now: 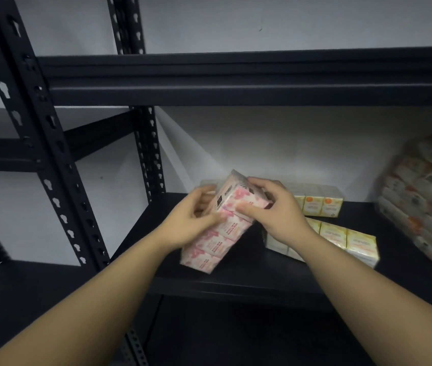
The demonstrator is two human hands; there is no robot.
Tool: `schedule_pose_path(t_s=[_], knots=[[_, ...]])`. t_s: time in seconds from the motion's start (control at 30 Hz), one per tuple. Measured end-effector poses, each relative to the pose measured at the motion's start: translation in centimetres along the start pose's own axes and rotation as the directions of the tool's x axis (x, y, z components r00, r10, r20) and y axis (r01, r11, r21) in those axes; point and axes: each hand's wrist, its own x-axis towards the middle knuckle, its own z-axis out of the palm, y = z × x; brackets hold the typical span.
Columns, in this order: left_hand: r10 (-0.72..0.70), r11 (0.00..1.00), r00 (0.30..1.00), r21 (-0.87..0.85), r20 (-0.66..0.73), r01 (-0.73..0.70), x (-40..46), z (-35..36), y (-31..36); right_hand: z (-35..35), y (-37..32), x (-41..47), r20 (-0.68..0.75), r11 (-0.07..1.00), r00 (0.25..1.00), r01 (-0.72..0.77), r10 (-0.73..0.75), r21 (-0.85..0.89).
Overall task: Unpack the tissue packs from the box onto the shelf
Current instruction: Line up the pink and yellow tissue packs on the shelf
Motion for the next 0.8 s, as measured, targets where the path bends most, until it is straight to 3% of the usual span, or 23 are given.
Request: schedule_pose_path(t_s=[0.13, 0.27, 0.43, 0.5, 0.67, 0.8], knots=[[0.074, 0.990, 0.997, 0.124, -0.002, -0.073, 1.7, -1.3, 4.0, 0.5, -0.7, 0.3, 0.063, 0.998, 0.998, 0.025, -0.022, -0.049], [0.078, 0.980, 0.995, 0.181, 0.064, -0.088, 2.1, -2.6, 5.3, 0.9, 0.2, -0.9, 0.122, 0.953, 0.981, -0.174, 0.148, 0.249], [0.060, 0.997, 0.997, -0.038, -0.047, -0.062, 1.2, -2.7, 4.7, 3.2, 2.9, -3.5, 0.360, 0.968, 0.906, -0.251, 0.224, 0.029], [0.027, 0.994, 0.996, -0.100, -0.082, -0.035, 0.7, -2.7, 4.0, 3.7, 3.5, -3.8, 0.336, 0.964, 0.909, -0.265, 0.248, 0.007], [-0.014, 1.000, 0.989, -0.018, -0.145, 0.011, -0.6, -5.2, 1.1, 2.4, 3.2, -3.4, 0.246, 0.978, 0.948, -0.186, 0.203, -0.091], [-0.030, 0.999, 0.997, 0.042, -0.071, 0.033, -2.2, -5.3, -1.1, 1.7, 3.4, -2.4, 0.268, 0.959, 0.946, -0.113, 0.184, -0.258]])
